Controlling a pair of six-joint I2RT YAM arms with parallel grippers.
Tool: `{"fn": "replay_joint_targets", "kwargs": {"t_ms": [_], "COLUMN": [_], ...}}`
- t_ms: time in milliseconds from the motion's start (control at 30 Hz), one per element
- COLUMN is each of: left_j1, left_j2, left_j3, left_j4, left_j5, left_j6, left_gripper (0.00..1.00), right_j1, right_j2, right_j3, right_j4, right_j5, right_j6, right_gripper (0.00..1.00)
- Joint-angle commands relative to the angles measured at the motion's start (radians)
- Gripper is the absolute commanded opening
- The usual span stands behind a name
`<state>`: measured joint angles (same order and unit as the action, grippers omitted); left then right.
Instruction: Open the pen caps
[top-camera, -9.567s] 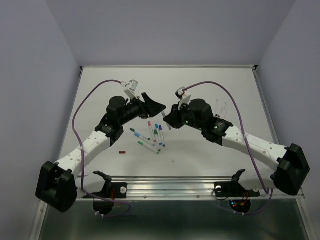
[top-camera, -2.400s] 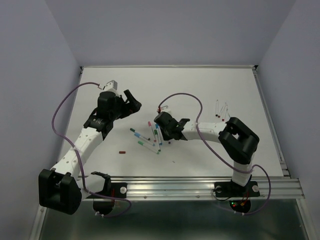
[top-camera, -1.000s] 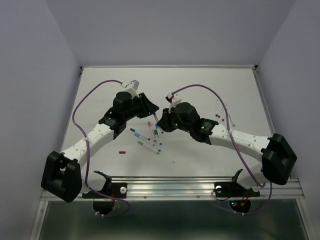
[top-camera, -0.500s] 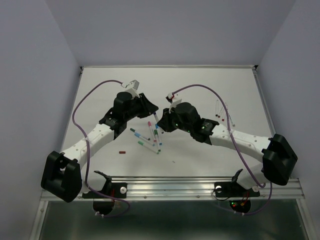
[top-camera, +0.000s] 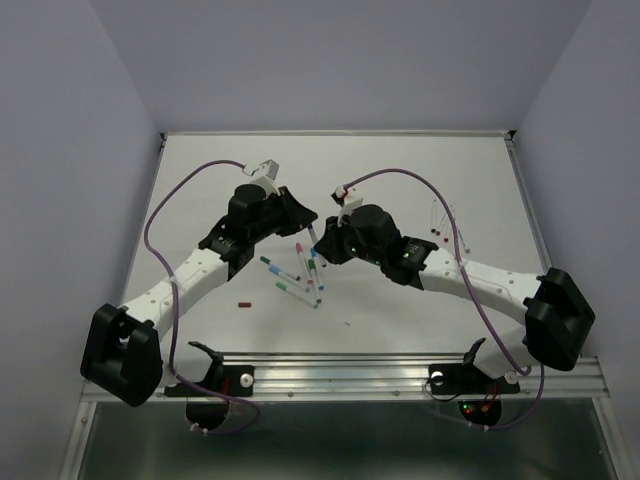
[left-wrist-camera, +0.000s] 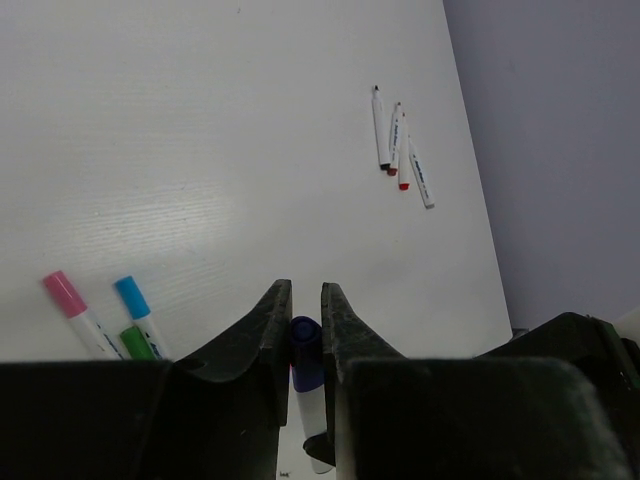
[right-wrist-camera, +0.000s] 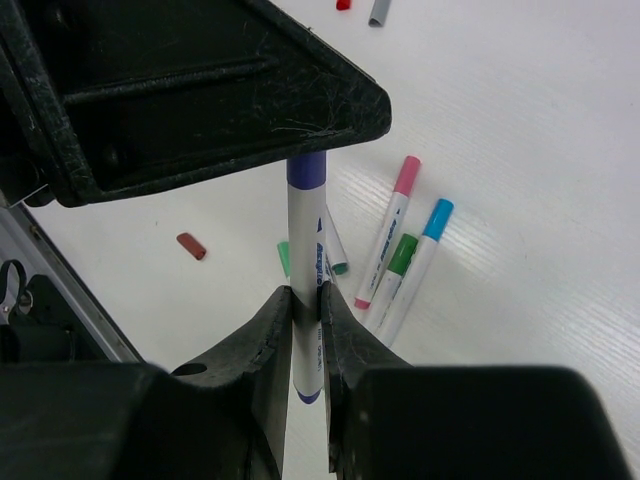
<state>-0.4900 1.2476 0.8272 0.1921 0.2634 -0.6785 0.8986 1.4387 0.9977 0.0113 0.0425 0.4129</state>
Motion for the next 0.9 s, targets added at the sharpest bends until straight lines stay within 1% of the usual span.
{"fn": "replay_joint_targets", "kwargs": {"t_ms": [0, 33, 100, 133, 167, 233, 300, 333, 400, 533, 567, 633, 733, 767, 800, 833, 867], "left_j1": [-0.004, -0.004, -0.001, -0.001, 0.001, 0.002, 0.011, 0.016, 0.036, 0.074, 0.089, 0.113, 0.128, 0.128, 0.128, 0.128, 0.128], "left_j2": [-0.047, -0.045, -0.025, -0.014, -0.002, 0.035, 0.061, 0.085, 0.114, 0.142, 0.144, 0.148, 0.133, 0.127, 0.122, 0.116, 0.113], "left_j3": [0.042, 0.050, 0.093, 0.113, 0.131, 0.186, 0.223, 0.251, 0.282, 0.303, 0.302, 0.305, 0.284, 0.274, 0.265, 0.251, 0.247], "left_j4": [0.007, 0.003, -0.005, -0.016, -0.019, -0.019, -0.031, -0.033, -0.039, -0.045, -0.040, -0.040, -0.031, -0.016, -0.013, -0.016, -0.020], "left_j5": [-0.107, -0.151, -0.194, -0.220, -0.231, -0.251, -0.253, -0.285, -0.305, -0.334, -0.354, -0.357, -0.339, -0.316, -0.305, -0.282, -0.271], "left_j6": [0.019, 0.023, 0.036, 0.037, 0.039, 0.037, 0.033, 0.031, 0.020, -0.006, -0.010, -0.022, -0.039, -0.039, -0.038, -0.035, -0.032], "left_gripper": [0.00, 0.00, 0.00, 0.00, 0.00, 0.00, 0.00, 0.00, 0.00, 0.00, 0.00, 0.00, 0.00, 0.00, 0.00, 0.00, 0.00], "right_j1": [0.003, 0.003, 0.003, 0.003, 0.003, 0.029, 0.052, 0.053, 0.053, 0.072, 0.082, 0.082, 0.082, 0.082, 0.082, 0.082, 0.082], "right_j2": [-0.026, -0.020, 0.014, 0.026, 0.040, 0.057, 0.049, 0.042, 0.014, -0.027, -0.041, -0.049, -0.075, -0.089, -0.101, -0.127, -0.138], "right_j3": [0.045, 0.045, 0.048, 0.041, 0.038, 0.021, -0.011, -0.028, -0.085, -0.177, -0.198, -0.241, -0.263, -0.263, -0.258, -0.242, -0.231], "right_j4": [0.044, 0.035, -0.003, -0.008, -0.011, -0.053, -0.054, -0.044, 0.001, 0.070, 0.103, 0.119, 0.121, 0.113, 0.108, 0.101, 0.098], "right_j5": [-0.097, -0.181, -0.316, -0.442, -0.487, -0.518, -0.506, -0.516, -0.556, -0.631, -0.621, -0.630, -0.492, -0.395, -0.360, -0.277, -0.236], "right_j6": [-0.065, -0.089, -0.138, -0.163, -0.174, -0.196, -0.210, -0.209, -0.185, -0.132, -0.116, -0.097, -0.040, -0.040, -0.051, -0.059, -0.062], "right_gripper": [0.01, 0.01, 0.01, 0.01, 0.01, 0.01, 0.01, 0.01, 0.01, 0.01, 0.01, 0.01, 0.01, 0.01, 0.01, 0.05, 0.07]}}
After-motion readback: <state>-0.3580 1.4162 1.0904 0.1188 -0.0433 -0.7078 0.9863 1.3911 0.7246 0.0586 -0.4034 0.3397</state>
